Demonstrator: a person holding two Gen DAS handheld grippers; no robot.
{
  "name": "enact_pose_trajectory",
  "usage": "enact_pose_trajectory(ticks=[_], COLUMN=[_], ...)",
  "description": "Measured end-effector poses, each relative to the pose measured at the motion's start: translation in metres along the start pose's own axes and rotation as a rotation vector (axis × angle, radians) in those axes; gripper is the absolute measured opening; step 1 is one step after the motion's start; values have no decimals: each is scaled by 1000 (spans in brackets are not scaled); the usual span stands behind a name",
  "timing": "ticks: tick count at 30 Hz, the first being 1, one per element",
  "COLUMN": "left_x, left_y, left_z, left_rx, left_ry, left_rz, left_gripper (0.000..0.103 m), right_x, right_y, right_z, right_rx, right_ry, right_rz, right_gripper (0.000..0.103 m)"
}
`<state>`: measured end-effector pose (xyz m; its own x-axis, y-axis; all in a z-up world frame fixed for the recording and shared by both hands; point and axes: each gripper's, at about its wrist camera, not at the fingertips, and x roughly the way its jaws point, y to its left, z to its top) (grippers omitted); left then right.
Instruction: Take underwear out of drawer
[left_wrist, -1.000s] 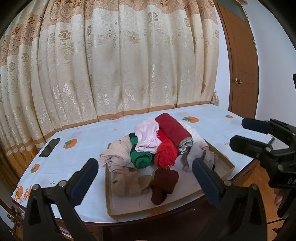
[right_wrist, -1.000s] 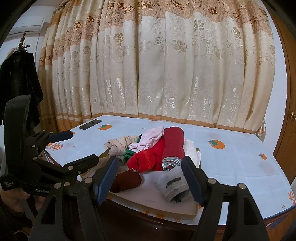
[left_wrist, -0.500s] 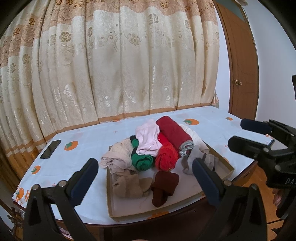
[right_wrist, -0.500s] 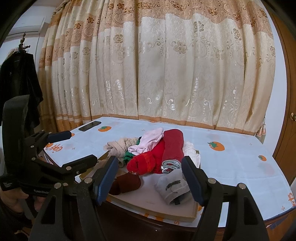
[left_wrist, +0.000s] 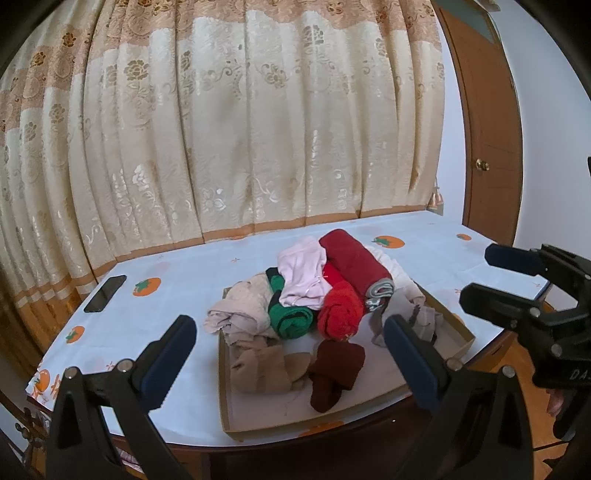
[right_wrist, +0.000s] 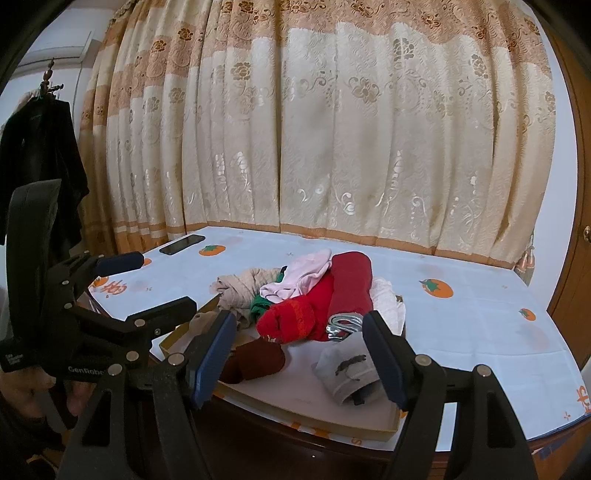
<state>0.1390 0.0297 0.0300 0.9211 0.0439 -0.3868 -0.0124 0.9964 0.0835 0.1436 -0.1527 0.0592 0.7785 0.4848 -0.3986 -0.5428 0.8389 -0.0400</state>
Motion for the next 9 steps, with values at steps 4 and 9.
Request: enact_pose_trajectory(ticks=[4,9], left_x=[1,2], left_y=[-3,-7], left_z=[0,0], left_rx=[12,20], left_ry=[-5,-5], left_rz=[-1,-8], left_gripper=[103,103], right_x=[2,2], right_y=[1,1], right_z=[-1,-1], right_rx=[-1,-6], right_ry=[5,8], right_rz=[4,6], right_gripper=[73,73])
